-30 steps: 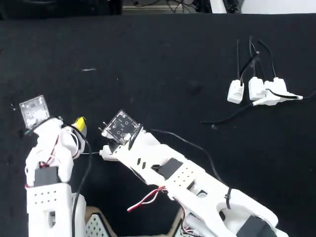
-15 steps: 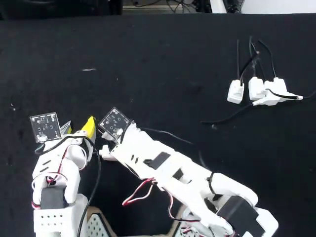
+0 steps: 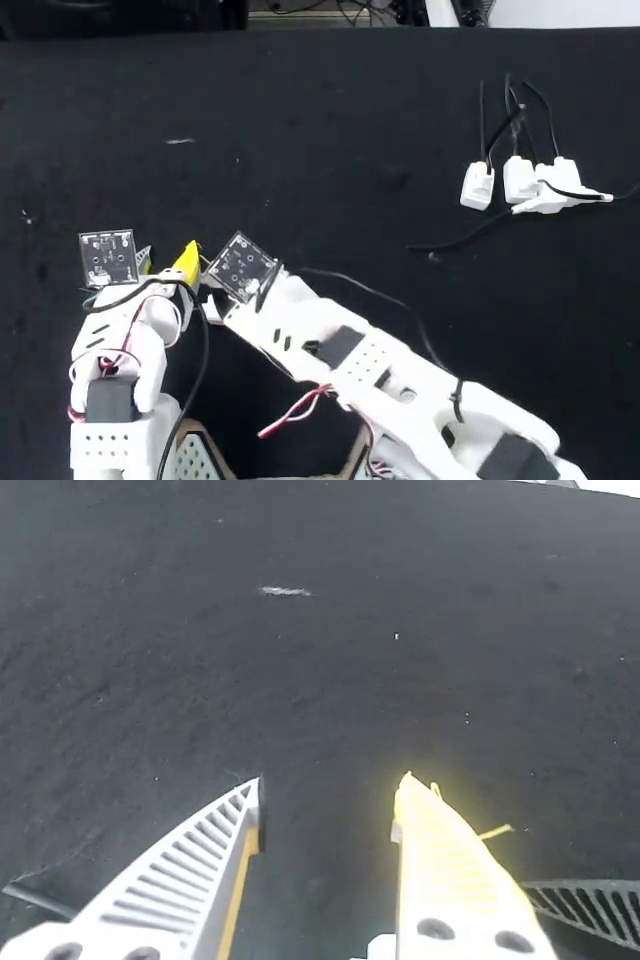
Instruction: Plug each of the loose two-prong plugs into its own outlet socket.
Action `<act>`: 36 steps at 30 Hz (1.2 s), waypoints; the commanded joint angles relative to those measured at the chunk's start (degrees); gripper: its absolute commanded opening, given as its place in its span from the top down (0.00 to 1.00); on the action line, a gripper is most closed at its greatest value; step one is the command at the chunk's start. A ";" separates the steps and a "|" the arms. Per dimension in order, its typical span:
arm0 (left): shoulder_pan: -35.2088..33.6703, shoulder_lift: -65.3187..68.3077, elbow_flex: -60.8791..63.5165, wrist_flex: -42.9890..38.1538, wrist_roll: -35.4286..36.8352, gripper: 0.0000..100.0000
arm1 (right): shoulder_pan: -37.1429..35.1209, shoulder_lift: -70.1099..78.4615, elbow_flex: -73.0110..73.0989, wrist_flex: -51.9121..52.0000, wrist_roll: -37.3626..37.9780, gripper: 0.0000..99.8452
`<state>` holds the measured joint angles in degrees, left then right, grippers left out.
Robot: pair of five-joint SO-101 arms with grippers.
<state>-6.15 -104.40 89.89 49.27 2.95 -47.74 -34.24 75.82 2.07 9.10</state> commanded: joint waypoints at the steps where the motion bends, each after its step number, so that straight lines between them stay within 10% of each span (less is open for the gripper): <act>1: 1.36 0.70 -0.31 0.09 -0.62 0.78 | -1.41 -4.18 -0.57 -1.05 -0.35 0.99; 36: 6.11 0.97 2.77 -1.23 -4.04 0.78 | -1.58 -14.55 0.92 3.69 -8.18 0.99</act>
<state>-4.04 -104.40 92.18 47.96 1.54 -48.35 -45.58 78.02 6.20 3.38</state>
